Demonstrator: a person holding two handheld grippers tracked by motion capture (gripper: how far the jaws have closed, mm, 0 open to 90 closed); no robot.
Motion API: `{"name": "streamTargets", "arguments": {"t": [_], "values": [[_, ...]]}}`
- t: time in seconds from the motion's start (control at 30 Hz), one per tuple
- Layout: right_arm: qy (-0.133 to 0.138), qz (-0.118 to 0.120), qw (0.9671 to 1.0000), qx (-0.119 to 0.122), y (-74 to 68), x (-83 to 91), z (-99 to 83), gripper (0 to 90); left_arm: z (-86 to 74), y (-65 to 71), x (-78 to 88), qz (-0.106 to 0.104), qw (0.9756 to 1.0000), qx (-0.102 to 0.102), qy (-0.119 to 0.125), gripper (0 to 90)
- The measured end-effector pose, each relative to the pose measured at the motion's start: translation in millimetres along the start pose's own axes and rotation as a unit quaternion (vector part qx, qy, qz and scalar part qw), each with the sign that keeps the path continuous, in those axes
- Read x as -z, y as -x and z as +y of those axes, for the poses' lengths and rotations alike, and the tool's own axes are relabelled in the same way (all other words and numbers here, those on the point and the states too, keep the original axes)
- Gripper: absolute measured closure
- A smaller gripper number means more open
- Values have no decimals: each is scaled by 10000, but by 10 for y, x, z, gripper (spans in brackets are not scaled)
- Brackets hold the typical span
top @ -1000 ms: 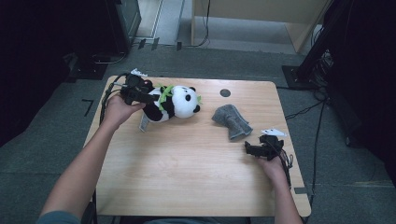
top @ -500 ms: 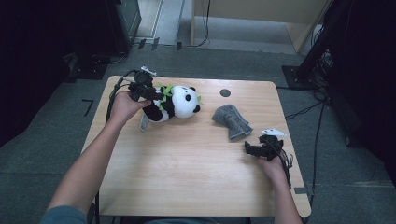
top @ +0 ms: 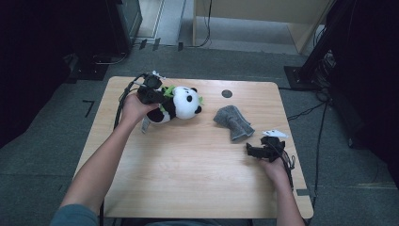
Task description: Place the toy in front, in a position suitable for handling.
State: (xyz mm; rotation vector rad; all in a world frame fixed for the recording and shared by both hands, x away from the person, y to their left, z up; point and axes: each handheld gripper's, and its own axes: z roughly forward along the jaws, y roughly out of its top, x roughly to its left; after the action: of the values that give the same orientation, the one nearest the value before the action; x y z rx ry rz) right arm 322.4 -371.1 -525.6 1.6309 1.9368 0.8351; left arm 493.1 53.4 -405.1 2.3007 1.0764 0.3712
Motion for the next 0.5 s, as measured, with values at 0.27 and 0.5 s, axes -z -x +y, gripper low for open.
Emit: {"name": "streamTargets", "arguments": {"t": [0.27,0.5], "values": [[-2,5,10000,11,-5,0,1,0,-27,45,-14,130,9999,-5,39,723],[-2,8,10000,9,-5,-1,1,0,-20,36,129,-89,9998,124,97,782]]}}
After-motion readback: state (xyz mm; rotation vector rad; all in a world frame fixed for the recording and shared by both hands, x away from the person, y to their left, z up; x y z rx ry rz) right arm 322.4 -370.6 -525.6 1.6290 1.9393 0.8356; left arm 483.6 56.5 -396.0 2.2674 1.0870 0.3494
